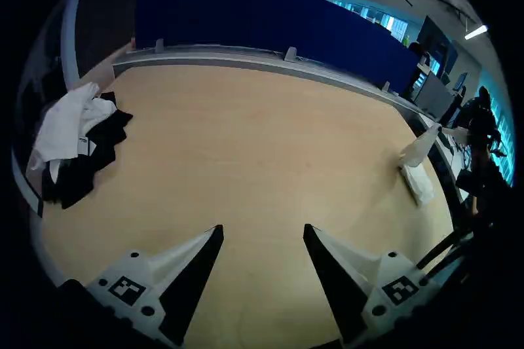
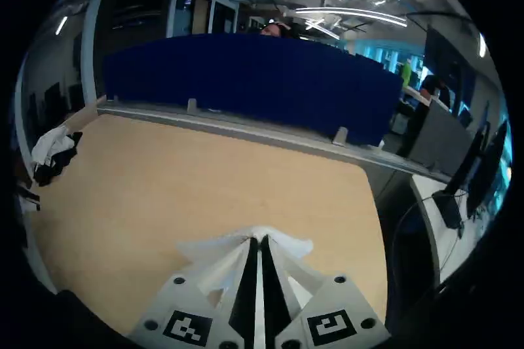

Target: Fold towel

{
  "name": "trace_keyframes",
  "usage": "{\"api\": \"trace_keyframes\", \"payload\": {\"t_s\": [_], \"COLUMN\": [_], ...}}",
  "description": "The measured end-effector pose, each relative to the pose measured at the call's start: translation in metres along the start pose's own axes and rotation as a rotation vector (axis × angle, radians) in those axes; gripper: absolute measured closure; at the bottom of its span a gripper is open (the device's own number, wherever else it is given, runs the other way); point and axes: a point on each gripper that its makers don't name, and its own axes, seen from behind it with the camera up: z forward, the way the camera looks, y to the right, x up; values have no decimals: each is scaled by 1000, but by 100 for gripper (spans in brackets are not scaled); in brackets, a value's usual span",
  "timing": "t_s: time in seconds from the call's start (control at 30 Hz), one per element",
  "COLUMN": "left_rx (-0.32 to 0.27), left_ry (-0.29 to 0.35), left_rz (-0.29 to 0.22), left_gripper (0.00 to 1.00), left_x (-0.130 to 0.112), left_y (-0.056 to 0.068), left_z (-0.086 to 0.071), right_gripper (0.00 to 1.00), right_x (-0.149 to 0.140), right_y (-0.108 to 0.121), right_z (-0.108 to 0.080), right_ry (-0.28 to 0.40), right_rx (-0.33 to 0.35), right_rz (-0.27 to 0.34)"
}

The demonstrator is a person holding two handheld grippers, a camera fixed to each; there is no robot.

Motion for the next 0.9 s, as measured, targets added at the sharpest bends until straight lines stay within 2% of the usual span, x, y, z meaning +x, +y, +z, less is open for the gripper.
{"api": "trace_keyframes", "payload": {"t_s": [0.4, 0.9], "left_rx": [-2, 1], "left_ry": [-7, -8], "left_rz": [29, 51], "left_gripper": [10, 10], "left_x": [-2, -3], "left_y": [4, 7], "left_z": [0, -7], "right_gripper": [96, 96], "right_x": [-83, -175], "right_y": [36, 50], "right_z": [-20, -26], "right_ry": [-90, -209], "right_rx": [-72, -146], "right_rz": [103, 238]}}
